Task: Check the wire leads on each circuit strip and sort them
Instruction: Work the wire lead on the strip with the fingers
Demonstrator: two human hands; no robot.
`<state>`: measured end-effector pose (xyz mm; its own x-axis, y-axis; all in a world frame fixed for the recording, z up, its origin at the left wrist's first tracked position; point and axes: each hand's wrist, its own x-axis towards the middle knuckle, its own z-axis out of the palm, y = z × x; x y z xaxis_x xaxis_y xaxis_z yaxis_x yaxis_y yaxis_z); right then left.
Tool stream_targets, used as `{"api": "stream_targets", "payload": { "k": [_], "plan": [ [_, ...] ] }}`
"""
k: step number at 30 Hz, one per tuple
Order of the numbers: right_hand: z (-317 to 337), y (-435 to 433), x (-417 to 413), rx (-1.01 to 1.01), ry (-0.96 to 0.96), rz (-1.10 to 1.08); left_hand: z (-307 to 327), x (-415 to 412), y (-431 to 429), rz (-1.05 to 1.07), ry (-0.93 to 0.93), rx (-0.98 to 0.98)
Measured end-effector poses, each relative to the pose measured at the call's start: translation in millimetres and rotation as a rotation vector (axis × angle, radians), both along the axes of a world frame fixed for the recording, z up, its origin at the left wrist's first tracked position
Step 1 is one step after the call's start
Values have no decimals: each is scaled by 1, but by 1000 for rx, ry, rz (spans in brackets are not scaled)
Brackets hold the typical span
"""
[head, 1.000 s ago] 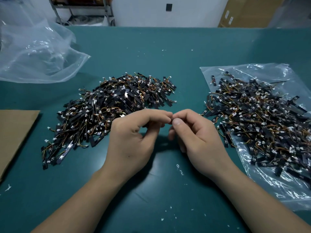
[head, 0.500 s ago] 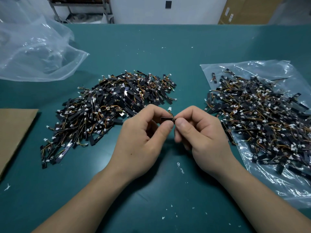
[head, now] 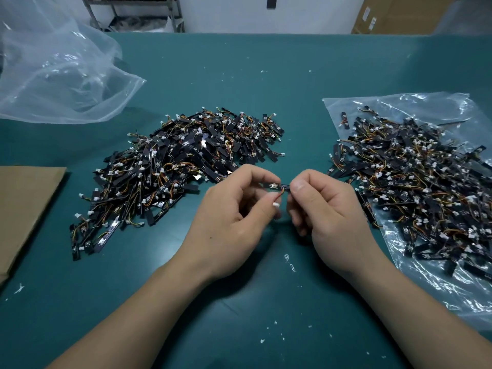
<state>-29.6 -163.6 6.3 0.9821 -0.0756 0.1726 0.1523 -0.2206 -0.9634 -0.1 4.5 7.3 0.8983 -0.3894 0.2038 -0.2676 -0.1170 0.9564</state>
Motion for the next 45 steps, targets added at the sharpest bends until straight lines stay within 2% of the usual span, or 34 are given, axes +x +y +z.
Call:
{"api": "stream_targets", "payload": {
  "k": [3,12,17,32,37,45],
  "plan": [
    [0,0,-2,-29,-15,0,2,-1,2,-50,-41,33],
    [-2,2,-1,-67,-14,6,-1,5,1,17,-6,53],
    [-2,1,-2,57,-10,57,-1,5,0,32,-11,64],
    [-1,-1,0,-32,10,6,2,4,-3,50,-75,149],
    [0,1,0,-28,-3,13,2,6,-2,65,0,59],
    [3,3,1,7,48,28,1,5,-2,56,-84,139]
  ]
}}
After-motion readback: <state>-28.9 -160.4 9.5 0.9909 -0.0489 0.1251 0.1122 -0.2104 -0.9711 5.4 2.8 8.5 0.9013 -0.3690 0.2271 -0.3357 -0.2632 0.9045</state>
